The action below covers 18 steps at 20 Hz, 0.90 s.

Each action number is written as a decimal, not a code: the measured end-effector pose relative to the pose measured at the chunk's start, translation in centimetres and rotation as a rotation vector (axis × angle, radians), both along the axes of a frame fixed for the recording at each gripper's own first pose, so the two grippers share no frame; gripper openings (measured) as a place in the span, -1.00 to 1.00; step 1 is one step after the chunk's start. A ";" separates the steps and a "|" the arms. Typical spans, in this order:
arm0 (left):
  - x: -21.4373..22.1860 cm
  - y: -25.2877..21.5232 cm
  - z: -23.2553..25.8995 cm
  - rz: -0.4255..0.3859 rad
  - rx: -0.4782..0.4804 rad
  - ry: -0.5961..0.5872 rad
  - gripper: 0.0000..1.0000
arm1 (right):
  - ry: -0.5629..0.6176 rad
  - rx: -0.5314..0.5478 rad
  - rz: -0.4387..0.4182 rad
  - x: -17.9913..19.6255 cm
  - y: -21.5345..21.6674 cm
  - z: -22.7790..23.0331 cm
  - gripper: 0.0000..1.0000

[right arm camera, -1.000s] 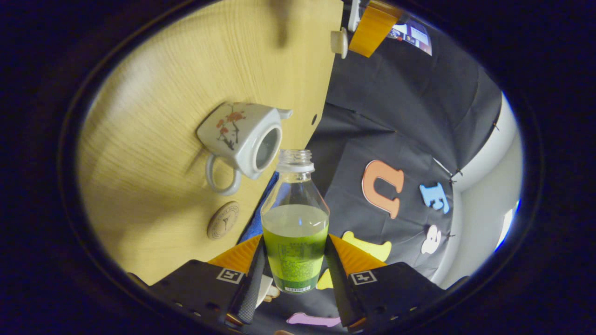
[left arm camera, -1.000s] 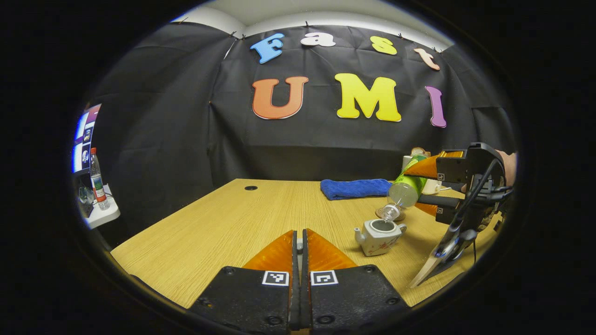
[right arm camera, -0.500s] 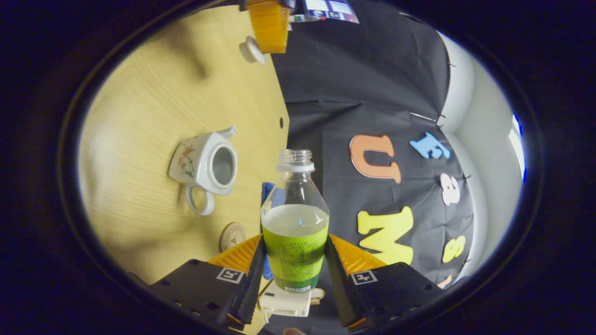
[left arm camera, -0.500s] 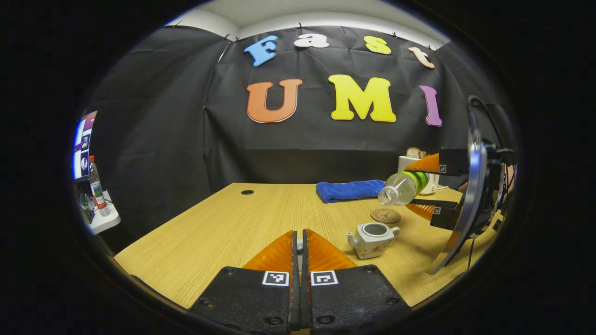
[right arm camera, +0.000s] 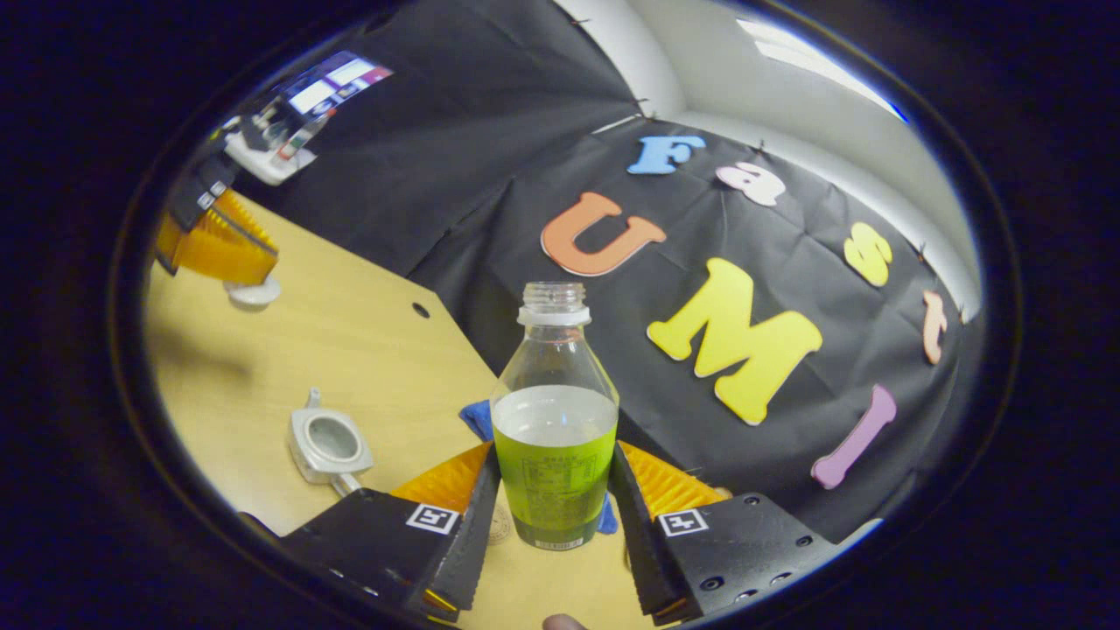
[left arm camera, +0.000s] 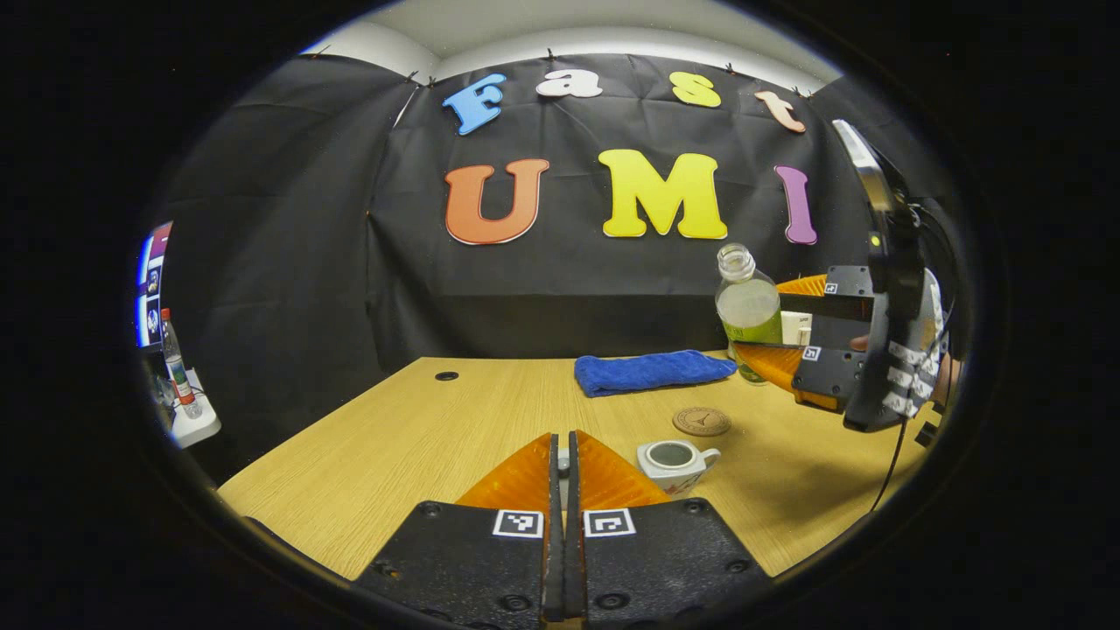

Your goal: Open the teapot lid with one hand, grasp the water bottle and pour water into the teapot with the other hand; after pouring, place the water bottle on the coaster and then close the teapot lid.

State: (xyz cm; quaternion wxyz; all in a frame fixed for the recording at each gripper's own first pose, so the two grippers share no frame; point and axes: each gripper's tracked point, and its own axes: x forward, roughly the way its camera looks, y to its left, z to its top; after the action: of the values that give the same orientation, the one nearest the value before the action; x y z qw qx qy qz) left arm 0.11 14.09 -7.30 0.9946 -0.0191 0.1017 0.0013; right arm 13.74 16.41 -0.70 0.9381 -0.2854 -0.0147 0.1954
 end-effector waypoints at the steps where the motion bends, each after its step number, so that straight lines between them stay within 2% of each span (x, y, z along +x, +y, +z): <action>1: 0.1 -0.1 0.1 -0.003 0.003 -0.002 -0.94 | 0.036 0.068 -0.004 0.4 -0.4 0.0 0.39; 6: 0.0 -0.9 0.9 -0.011 -0.005 -0.013 -0.94 | 0.214 0.435 -0.011 3.7 -1.4 -0.3 0.35; 9: -0.2 -0.9 1.1 -0.009 0.006 -0.019 -0.94 | 0.313 0.568 -0.022 5.9 -1.2 -1.9 0.35; 13: -0.4 -0.7 1.0 -0.002 0.013 -0.021 -0.94 | 0.398 0.565 -0.051 7.7 -0.1 -5.9 0.36; 18: -0.3 0.3 0.0 0.015 0.010 0.001 -0.94 | 0.432 0.558 -0.064 9.0 0.5 -7.7 0.35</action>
State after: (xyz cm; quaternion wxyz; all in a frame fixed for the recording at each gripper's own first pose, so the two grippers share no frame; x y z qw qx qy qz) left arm -0.19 14.36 -7.29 0.9946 -0.0148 0.1022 0.0092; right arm 22.72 16.95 -8.38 0.9671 0.0293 0.1401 0.2102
